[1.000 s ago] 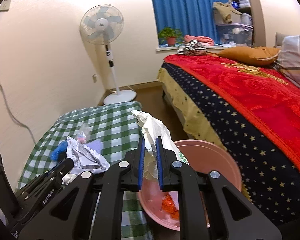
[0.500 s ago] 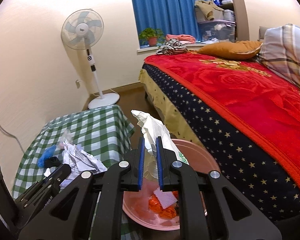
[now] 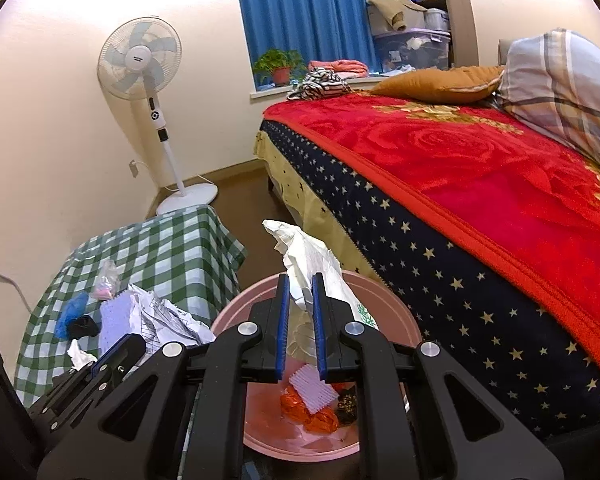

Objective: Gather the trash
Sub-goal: 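Carry both items over the pink bin and open both tools to drop them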

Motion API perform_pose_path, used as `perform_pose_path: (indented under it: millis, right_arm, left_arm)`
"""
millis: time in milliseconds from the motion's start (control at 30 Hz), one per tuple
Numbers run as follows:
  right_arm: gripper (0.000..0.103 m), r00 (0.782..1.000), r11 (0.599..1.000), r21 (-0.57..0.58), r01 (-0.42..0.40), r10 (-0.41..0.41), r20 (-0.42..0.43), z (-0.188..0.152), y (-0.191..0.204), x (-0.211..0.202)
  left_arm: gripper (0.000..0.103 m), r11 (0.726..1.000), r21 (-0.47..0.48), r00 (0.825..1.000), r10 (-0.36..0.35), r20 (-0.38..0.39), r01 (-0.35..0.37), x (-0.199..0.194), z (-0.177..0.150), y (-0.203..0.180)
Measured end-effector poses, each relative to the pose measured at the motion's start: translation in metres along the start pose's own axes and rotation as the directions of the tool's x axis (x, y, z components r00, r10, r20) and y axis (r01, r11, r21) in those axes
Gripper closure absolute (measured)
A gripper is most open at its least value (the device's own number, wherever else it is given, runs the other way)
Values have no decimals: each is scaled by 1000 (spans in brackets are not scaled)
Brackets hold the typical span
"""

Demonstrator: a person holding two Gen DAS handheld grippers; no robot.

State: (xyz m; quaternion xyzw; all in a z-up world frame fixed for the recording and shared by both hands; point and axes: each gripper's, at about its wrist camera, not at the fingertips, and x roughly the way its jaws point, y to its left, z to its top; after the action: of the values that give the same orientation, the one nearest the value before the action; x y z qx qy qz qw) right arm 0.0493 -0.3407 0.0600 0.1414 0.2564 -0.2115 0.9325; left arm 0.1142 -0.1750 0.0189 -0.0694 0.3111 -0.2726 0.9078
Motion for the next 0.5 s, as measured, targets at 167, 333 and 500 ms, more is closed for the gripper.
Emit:
perform_pose_path:
  millis: [167, 333, 500]
  right_arm:
    - [92, 1000, 1000, 13, 12, -12, -7, -1, -5, 5]
    - [88, 1000, 999, 31, 18, -18, -21, -3, -8, 10]
    - [63, 999, 998, 62, 29, -28, -19, -3, -11, 12]
  left_arm:
    - [100, 1000, 18, 1000, -20, -12, 20, 8, -3, -5]
    - [100, 998, 43, 999, -47, -27, 48, 15, -6, -14]
    - [82, 996, 40, 997, -74, -31, 75, 16, -5, -13]
